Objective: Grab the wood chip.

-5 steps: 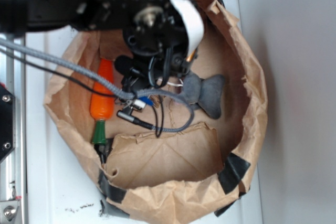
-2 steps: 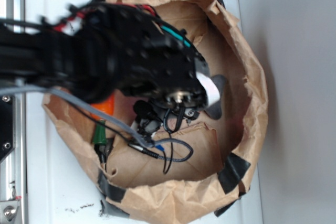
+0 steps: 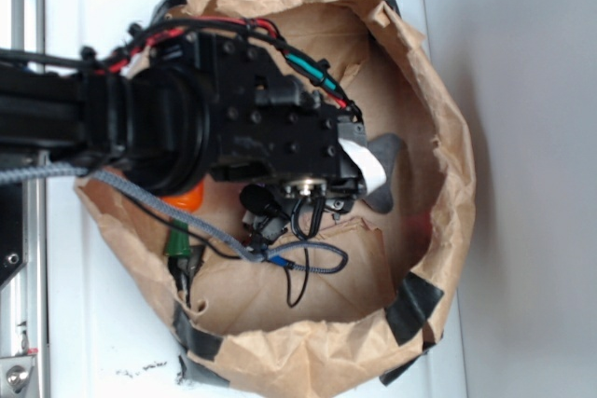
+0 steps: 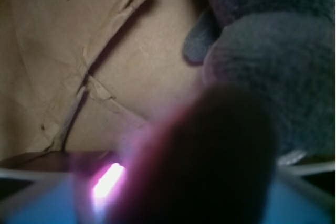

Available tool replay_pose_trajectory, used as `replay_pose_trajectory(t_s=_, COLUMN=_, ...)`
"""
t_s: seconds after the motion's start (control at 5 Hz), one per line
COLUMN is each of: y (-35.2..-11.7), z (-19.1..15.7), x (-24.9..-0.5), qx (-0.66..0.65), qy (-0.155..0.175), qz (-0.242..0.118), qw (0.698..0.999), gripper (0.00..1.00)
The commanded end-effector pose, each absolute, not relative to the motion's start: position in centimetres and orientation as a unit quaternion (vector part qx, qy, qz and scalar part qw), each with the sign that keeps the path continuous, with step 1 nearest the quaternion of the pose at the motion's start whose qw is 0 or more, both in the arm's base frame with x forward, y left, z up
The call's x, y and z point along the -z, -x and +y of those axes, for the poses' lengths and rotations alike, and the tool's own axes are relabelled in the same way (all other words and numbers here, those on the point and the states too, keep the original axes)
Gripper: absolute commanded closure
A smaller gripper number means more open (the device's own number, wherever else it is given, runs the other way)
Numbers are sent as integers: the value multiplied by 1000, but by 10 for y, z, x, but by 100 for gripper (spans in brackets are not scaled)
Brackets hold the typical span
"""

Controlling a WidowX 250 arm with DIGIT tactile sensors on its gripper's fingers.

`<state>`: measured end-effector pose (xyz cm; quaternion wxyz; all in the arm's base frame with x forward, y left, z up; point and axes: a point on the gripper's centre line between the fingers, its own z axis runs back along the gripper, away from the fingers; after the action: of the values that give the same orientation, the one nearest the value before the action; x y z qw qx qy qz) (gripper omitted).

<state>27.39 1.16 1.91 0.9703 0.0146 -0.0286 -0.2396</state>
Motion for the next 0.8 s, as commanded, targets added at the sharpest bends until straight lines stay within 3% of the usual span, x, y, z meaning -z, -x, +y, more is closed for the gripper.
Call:
replay_pose_trajectory(t_s=0.0, y=-288, z=16, x=-56, qx=236, qy=-9, qz=-94, qw=967, gripper=100)
replay_pose_trajectory(t_s=0.2, y=-289, z=19, x=-83, qx=232, qy=7, qz=-124, qw=965, gripper=100)
replay_pose_trajectory(t_s=0.4, y=-287, z=21, x=-122, qx=220, qy=46, qz=-165, qw=960, gripper=100)
replay_pose_trajectory(t_s=0.6, y=-285, z=24, x=-141, qx=214, qy=63, qz=-176, qw=959, gripper=100)
